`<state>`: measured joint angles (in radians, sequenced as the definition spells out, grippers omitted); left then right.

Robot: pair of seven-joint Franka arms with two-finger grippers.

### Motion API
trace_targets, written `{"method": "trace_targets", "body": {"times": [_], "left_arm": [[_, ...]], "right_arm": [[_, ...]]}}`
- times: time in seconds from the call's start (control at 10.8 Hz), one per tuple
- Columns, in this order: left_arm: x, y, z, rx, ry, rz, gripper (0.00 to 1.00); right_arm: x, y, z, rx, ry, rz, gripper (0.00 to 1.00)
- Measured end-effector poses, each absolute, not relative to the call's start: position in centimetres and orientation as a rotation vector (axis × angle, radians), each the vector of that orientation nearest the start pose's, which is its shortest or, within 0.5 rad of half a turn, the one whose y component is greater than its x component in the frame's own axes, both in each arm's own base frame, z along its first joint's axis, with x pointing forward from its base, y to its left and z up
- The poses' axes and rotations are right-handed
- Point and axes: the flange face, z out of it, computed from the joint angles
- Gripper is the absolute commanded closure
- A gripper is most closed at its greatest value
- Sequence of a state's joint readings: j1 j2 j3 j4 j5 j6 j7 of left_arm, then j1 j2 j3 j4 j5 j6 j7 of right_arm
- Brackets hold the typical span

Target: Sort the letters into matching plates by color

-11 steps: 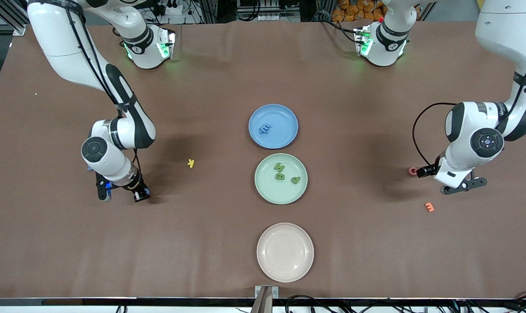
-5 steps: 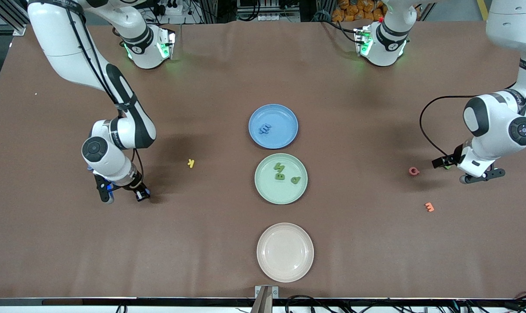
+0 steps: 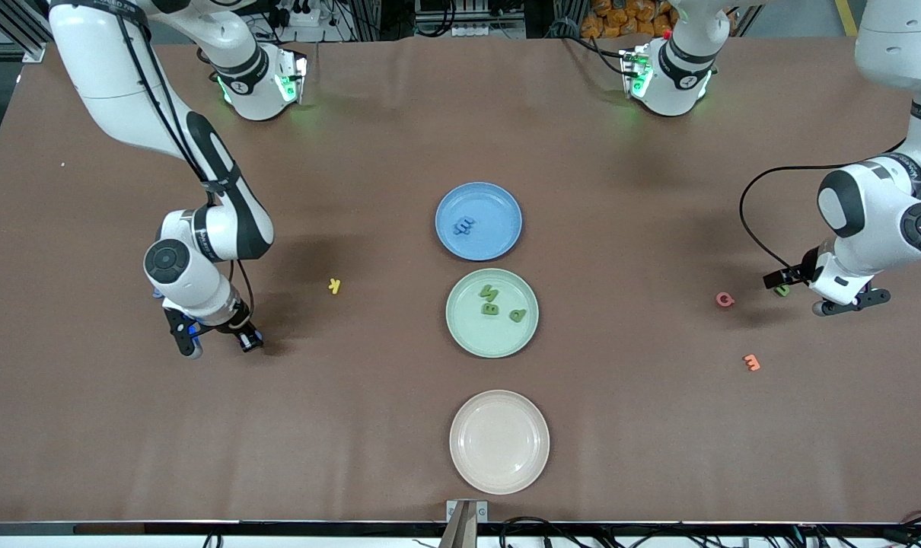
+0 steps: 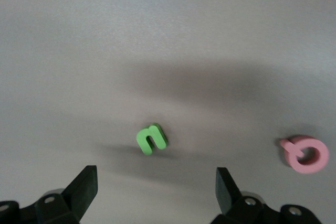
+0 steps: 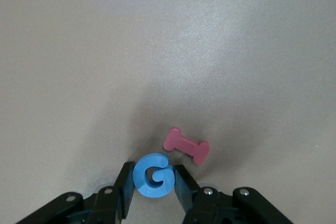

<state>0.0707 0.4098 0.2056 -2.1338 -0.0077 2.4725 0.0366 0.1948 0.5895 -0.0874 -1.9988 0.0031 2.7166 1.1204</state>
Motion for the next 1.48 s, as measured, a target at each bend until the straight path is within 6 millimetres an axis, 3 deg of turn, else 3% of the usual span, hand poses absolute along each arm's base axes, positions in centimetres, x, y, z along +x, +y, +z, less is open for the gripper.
{"method": "trace_targets", "body": {"times": [0.37,0.83,1.02,1.2,1.48], "left_arm": [[54.5,16.4,19.7,-3.071,-0.506,0.062,0.19],[54.6,16.4,19.4,-3.059,-0.689,0.049,0.26],[54.6,16.5,19.1,-3.038,-0.764,0.045,0.26],[54.4,16.9,18.7,-3.026,-0.788,0.048,0.33],[54.5,17.5,18.2,-3.012,-0.798,0.021,0.4]], "right_arm": [[61.4,7.4,17.4,-2.782,1.377,-0.212,0.91],[60.8,13.2,17.8,-2.922,1.165,-0.104,0.91],[61.2,14.0,18.9,-2.963,1.134,-0.068,0.91],[61.8,14.7,20.7,-2.975,1.117,-0.05,0.91],[61.8,18.0,22.5,-2.982,1.043,-0.035,0.91]]}}
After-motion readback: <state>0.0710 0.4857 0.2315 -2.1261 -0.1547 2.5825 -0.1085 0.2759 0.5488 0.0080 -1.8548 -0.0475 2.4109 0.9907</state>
